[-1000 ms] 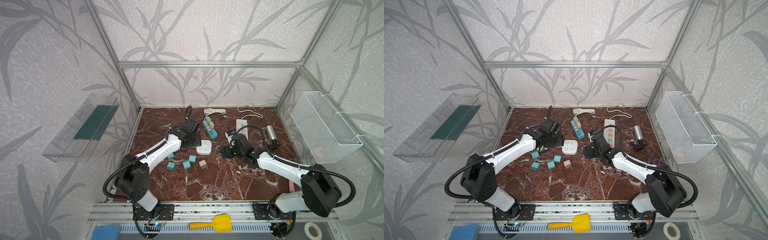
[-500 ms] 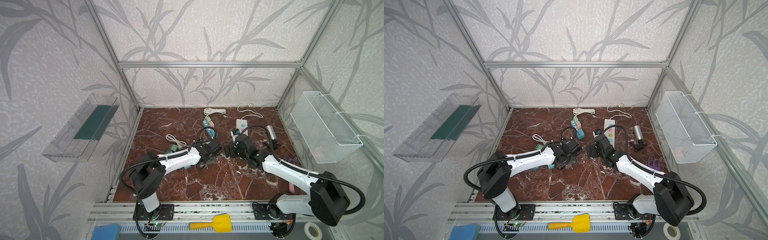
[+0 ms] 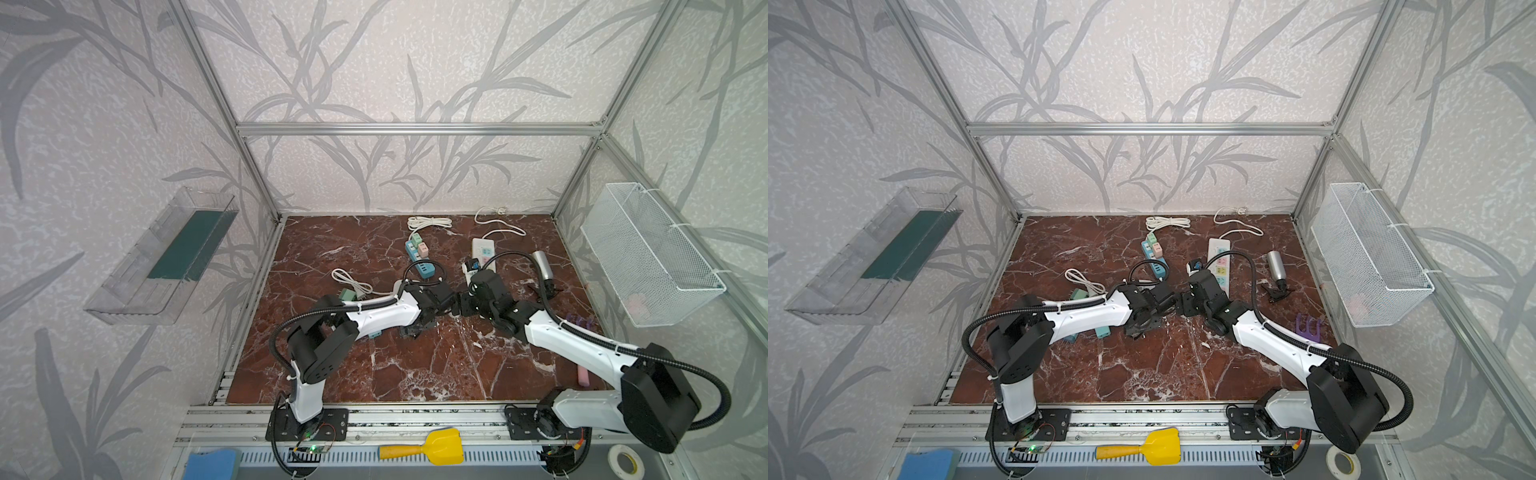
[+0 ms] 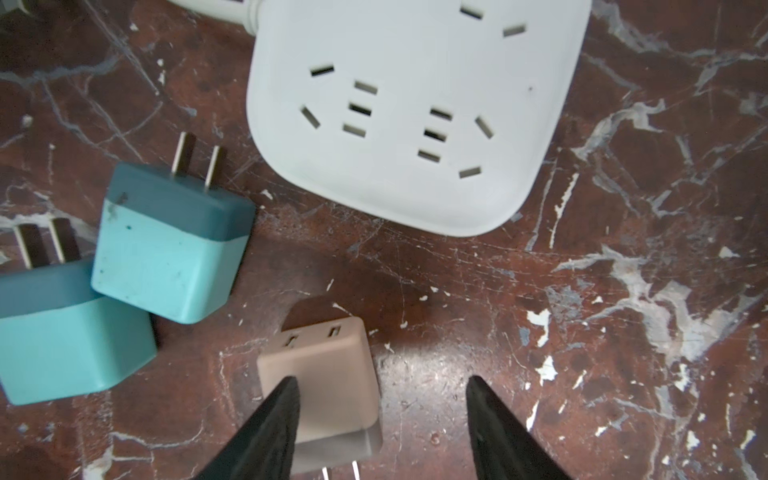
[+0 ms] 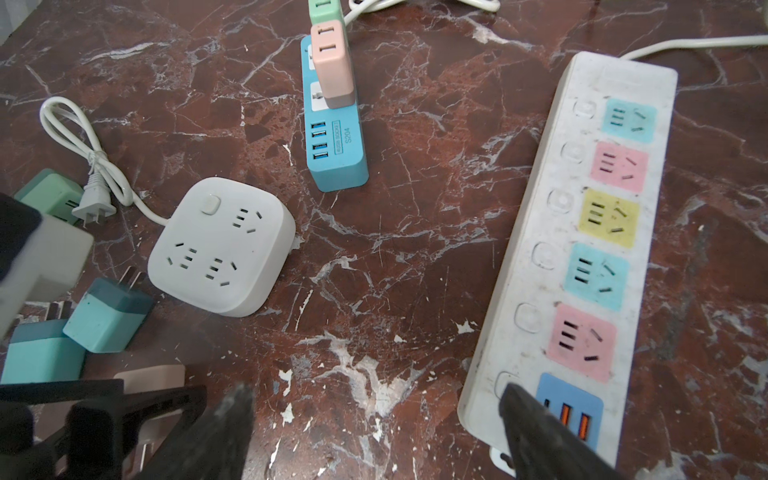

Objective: Insert the plug
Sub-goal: 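Grasp the tan adapter with the left gripper and lift it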

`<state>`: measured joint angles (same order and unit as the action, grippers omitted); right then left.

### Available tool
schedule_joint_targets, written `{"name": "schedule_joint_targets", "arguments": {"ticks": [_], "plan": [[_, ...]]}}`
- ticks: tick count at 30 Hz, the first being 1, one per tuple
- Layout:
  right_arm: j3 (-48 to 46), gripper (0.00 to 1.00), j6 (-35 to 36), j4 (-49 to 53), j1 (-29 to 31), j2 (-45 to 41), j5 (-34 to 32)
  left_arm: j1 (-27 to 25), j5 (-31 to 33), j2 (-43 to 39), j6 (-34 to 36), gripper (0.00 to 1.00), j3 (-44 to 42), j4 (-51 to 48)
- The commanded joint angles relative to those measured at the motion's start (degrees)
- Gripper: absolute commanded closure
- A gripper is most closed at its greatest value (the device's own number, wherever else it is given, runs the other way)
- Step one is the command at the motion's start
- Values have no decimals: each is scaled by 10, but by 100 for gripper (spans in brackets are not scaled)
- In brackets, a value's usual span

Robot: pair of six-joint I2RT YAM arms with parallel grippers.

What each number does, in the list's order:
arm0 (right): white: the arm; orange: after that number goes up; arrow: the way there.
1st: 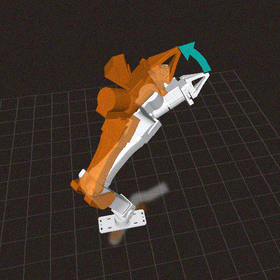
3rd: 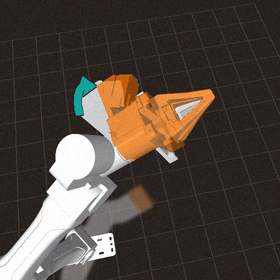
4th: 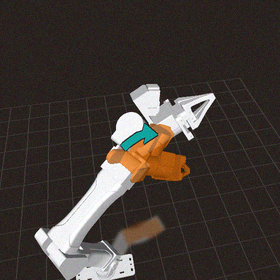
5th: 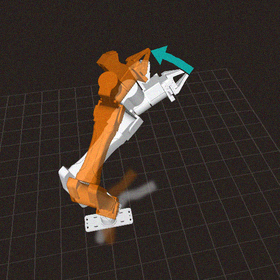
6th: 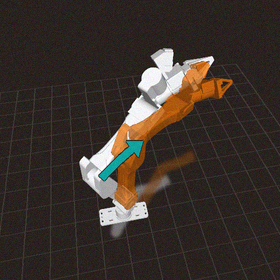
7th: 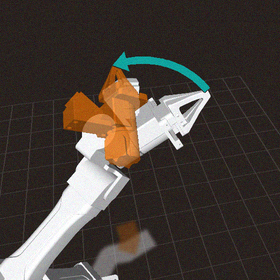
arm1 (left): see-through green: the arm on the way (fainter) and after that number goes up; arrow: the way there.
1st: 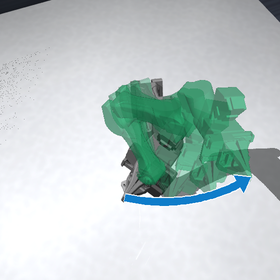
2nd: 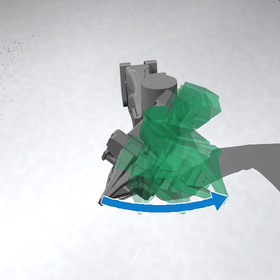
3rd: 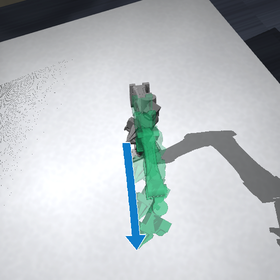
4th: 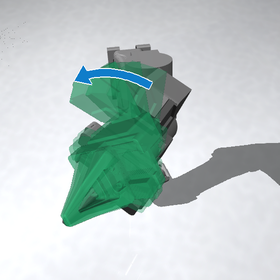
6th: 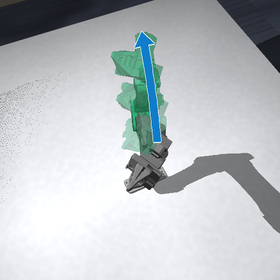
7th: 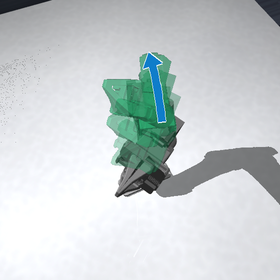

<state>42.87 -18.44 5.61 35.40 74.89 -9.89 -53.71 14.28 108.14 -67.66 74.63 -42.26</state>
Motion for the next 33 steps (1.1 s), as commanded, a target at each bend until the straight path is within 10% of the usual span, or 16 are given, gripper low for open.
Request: {"name": "schedule_joint_targets", "arguments": {"ticks": [1,33], "plan": [[-3,9,-4,-13,-2,1,6,0,4,-1,-10,36,-4,-35],[-26,10,-14,-33,-2,-34,-12,10,-19,19,-44,36,-49,-10]]}}
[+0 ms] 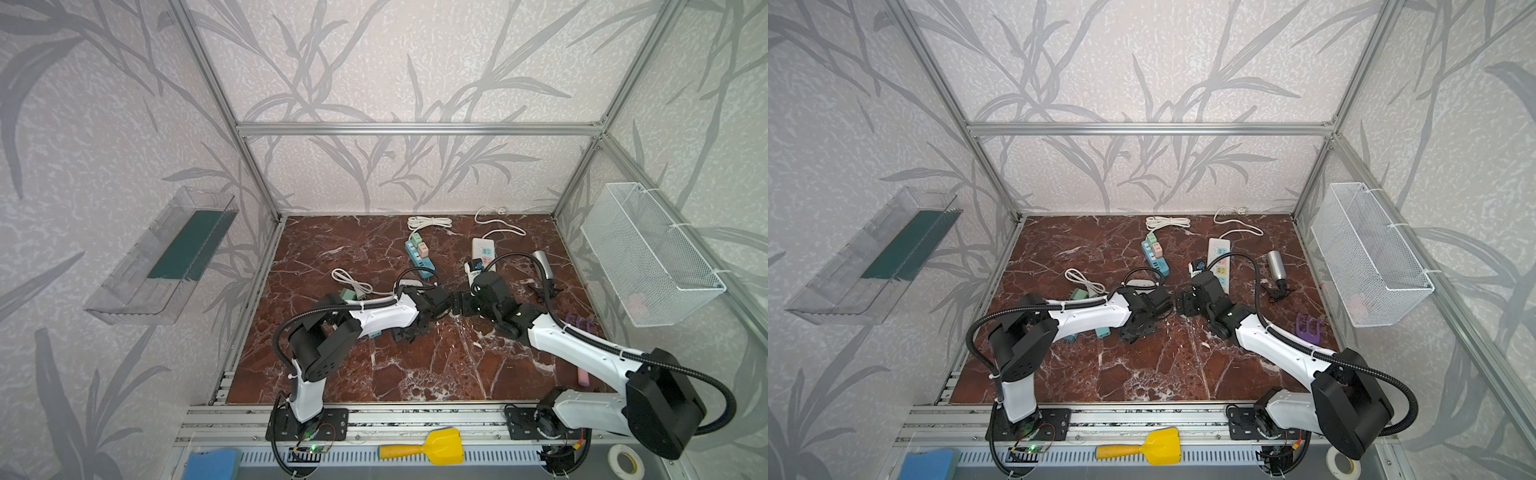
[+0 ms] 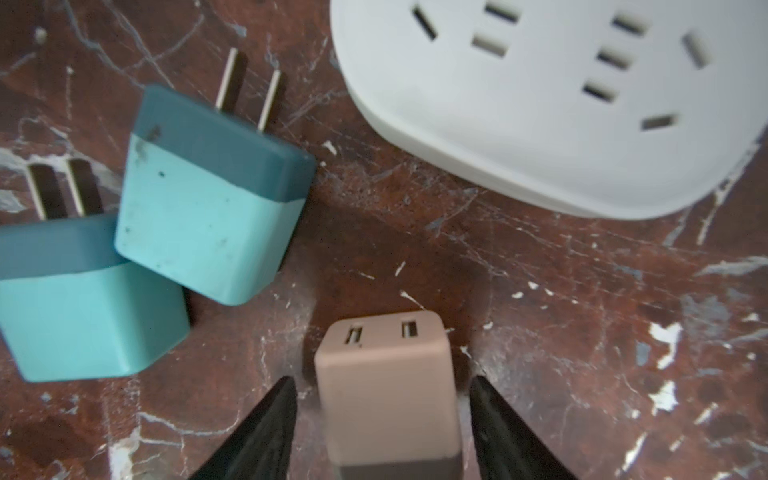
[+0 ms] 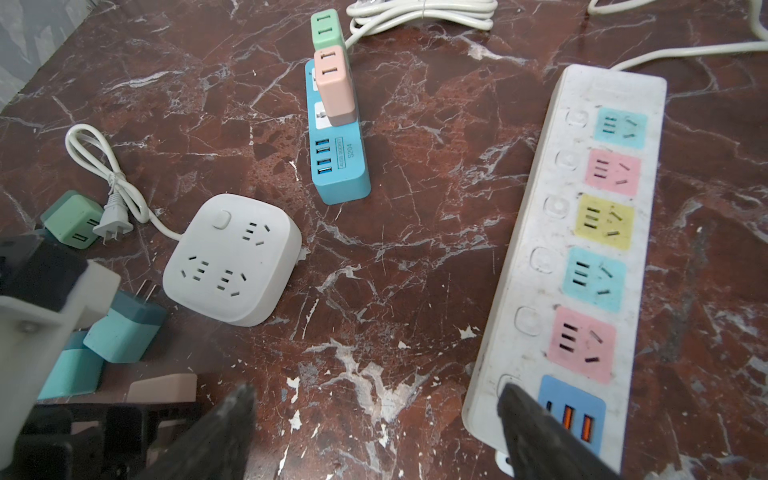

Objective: Insert the plug
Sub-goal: 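Grasp the tan adapter with the left gripper and lift it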

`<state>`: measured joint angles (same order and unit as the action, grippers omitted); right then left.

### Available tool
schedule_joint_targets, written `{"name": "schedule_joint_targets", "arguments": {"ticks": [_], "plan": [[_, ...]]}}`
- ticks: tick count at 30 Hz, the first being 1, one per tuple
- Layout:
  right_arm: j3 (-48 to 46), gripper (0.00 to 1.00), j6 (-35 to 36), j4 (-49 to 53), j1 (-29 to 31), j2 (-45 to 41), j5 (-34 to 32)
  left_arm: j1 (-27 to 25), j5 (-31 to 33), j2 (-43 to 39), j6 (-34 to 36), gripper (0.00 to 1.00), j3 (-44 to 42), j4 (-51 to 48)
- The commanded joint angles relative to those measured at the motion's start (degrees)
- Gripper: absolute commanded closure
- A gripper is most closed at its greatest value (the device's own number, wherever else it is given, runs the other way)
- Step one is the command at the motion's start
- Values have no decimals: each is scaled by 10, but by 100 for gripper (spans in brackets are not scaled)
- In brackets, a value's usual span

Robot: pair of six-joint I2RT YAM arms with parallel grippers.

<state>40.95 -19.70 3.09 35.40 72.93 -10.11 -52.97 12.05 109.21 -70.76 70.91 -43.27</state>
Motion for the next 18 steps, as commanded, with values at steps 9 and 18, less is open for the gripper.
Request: {"name": "schedule_joint_targets", "arguments": {"ticks": [9,18], "plan": [[-5,11,1,-7,-2,-12,-8,14,17,-16,32,54,-31,9],[-13,11,-11,-8,-2,-29,-30,7,32,-156,243,75,-23,95]]}}
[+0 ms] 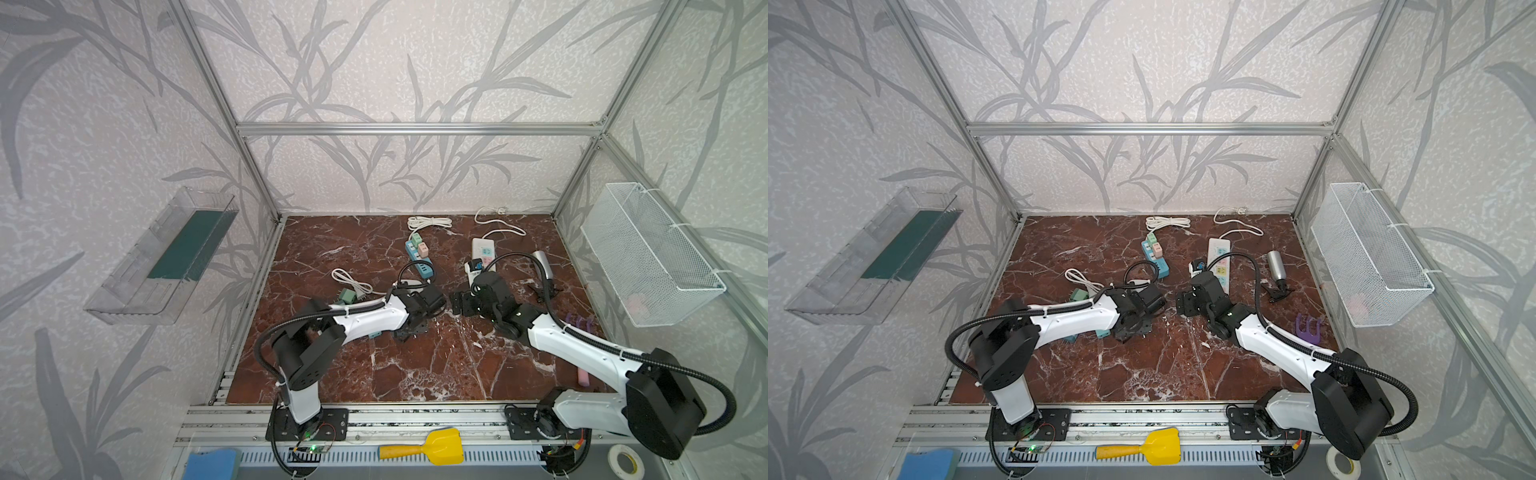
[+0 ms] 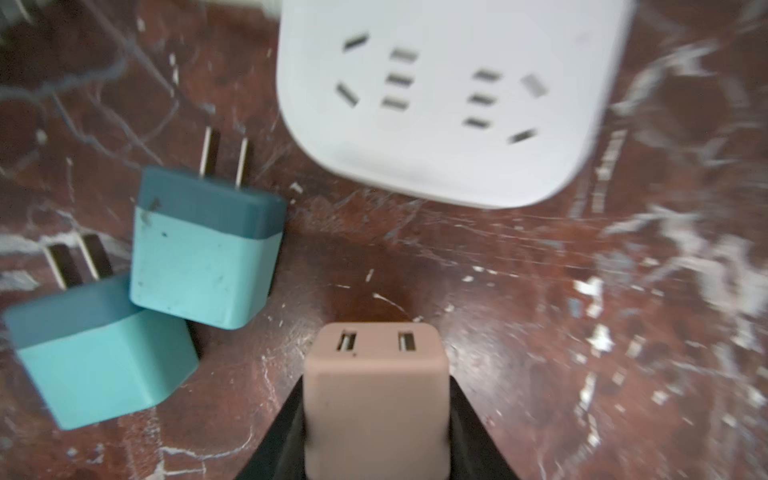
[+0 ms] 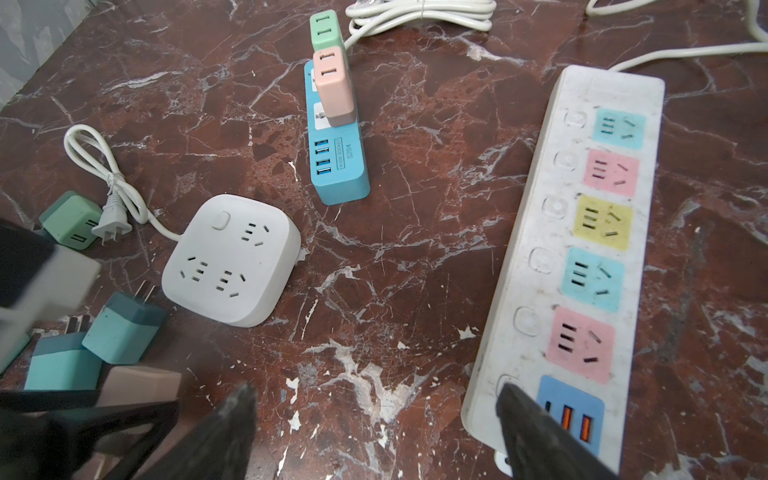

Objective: Insert the plug
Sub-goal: 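Grasp the tan adapter with the left gripper and lift it, then bring tan adapter to right gripper while right gripper closes on it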

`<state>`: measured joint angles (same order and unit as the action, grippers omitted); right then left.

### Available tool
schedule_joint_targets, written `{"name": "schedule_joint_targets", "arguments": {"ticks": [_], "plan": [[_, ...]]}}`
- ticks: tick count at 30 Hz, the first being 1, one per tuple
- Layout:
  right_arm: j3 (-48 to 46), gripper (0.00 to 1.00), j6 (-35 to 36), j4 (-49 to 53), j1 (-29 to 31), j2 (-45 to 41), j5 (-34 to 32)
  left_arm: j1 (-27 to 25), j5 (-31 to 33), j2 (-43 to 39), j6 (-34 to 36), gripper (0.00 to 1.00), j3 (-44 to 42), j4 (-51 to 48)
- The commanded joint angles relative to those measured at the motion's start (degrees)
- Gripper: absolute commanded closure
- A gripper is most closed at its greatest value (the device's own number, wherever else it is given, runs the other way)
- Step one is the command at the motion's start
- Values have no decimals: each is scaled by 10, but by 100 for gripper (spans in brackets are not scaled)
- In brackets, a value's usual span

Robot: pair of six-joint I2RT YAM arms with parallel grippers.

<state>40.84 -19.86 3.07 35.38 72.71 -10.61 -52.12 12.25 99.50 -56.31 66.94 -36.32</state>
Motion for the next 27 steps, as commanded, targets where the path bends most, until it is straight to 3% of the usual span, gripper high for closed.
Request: {"name": "schedule_joint_targets", "arguments": {"ticks": [1,4,7,11,14,18,24,27], "plan": [[-19,11,-16,-15,-2,-33,-27,-2,41,-74,129,77,23,23],[-47,12,-30,-56,-1,-48,-21,-2,85,-134,244,80,29,51],[-48,15,-29,-60,-1,-48,-30,0,121,-197,402,83,-20,177],[-34,18,-28,-49,0,-46,5,8,119,-255,638,90,-161,484],[28,20,-10,29,1,-28,66,12,83,-258,793,97,-252,698],[117,26,16,131,1,-24,134,15,-12,-274,841,100,-286,723],[200,29,36,207,2,-35,202,18,-74,-273,892,100,-336,770],[239,30,56,236,2,-21,263,18,-98,-282,874,100,-334,761]]}}
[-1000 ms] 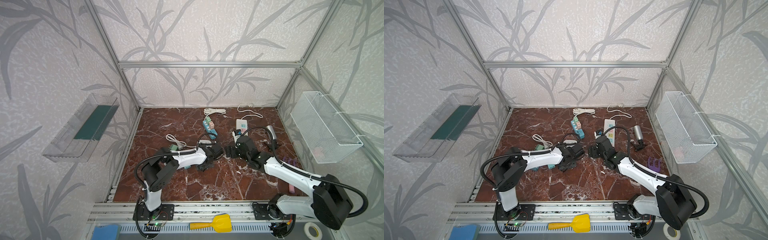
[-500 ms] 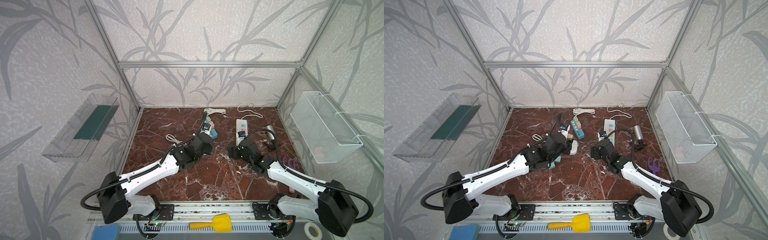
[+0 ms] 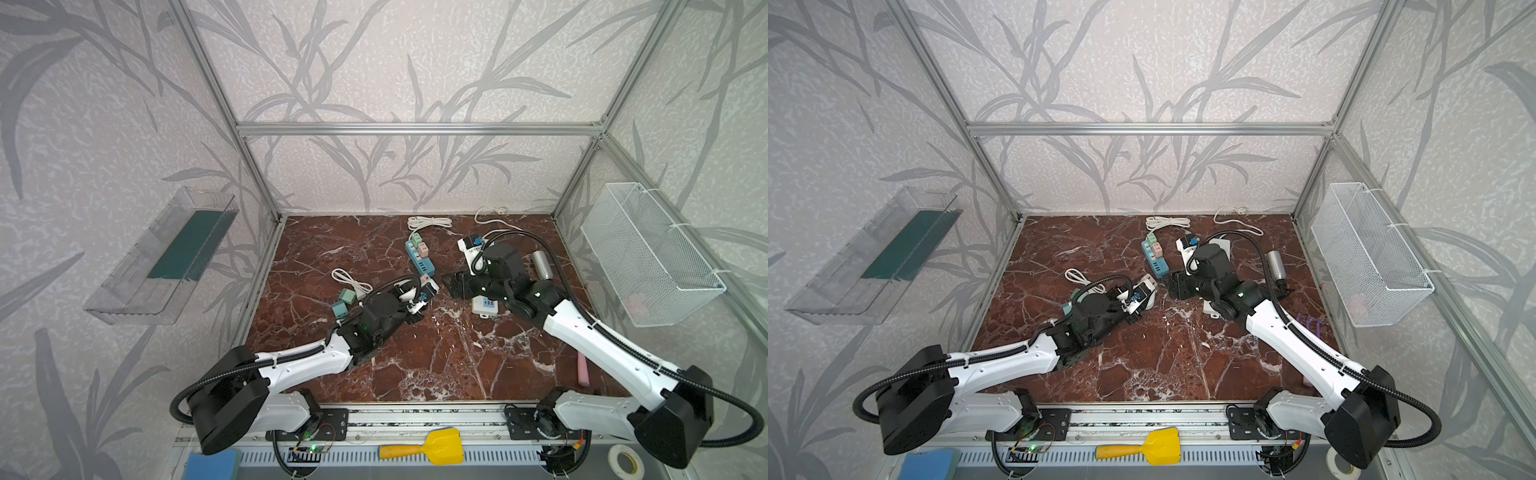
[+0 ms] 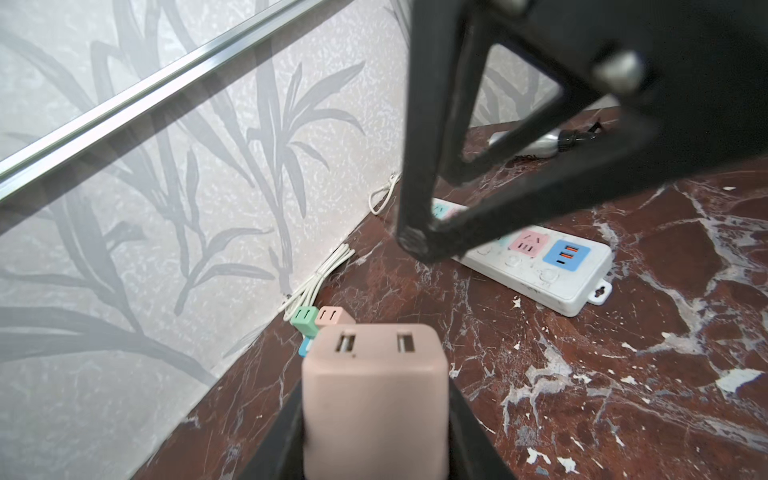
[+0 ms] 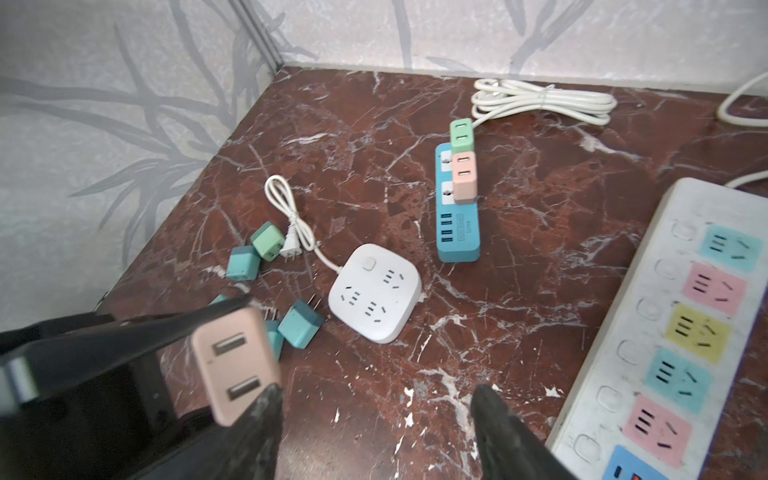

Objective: Insert the plug
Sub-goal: 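Bring tan adapter to right gripper while right gripper closes on it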

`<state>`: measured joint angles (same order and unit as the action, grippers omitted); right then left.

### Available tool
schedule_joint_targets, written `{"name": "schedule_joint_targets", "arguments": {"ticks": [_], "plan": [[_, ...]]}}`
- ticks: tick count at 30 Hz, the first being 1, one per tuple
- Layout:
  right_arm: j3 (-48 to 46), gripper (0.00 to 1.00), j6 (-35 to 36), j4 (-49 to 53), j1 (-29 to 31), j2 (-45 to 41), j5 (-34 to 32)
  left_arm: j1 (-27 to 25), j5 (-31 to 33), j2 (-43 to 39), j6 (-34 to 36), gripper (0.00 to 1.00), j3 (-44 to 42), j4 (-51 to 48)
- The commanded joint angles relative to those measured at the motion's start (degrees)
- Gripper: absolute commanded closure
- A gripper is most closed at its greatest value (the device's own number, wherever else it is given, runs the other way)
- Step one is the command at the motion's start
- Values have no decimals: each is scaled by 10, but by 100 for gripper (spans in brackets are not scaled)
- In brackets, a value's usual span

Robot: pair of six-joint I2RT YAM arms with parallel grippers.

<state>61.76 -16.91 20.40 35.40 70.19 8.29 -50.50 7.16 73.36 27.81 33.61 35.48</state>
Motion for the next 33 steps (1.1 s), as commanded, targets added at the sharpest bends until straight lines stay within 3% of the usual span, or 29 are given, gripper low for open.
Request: {"name": "schedule_joint_targets", "arguments": {"ticks": [1,8,12,16,20,21,24,25,27,30,32,33], "plan": [[38,30,33,69,2,7,87,2,-54,-23,32,100,1,33],[61,33,48,84,5,28,181,2,-75,-36,24,100,-1,5],[63,38,41,65,8,51,197,2,-83,-37,21,100,1,0],[76,62,31,58,8,74,198,1,-87,-42,16,100,2,-8],[80,95,18,50,11,72,193,0,-84,-41,5,98,3,-9],[79,100,16,49,10,69,194,0,-83,-42,4,85,2,-7],[78,100,10,49,11,60,183,0,-69,-40,-1,40,6,-4],[79,100,8,49,11,55,168,-2,-52,-39,-5,32,6,6],[83,100,0,57,11,48,111,-1,-2,-36,-21,30,6,45],[102,100,-13,84,11,55,-16,1,206,-15,-104,36,46,109],[119,100,-21,103,15,79,-81,23,354,-3,-182,38,103,73],[125,100,-26,107,16,91,-101,39,394,-3,-233,39,130,18]]}}
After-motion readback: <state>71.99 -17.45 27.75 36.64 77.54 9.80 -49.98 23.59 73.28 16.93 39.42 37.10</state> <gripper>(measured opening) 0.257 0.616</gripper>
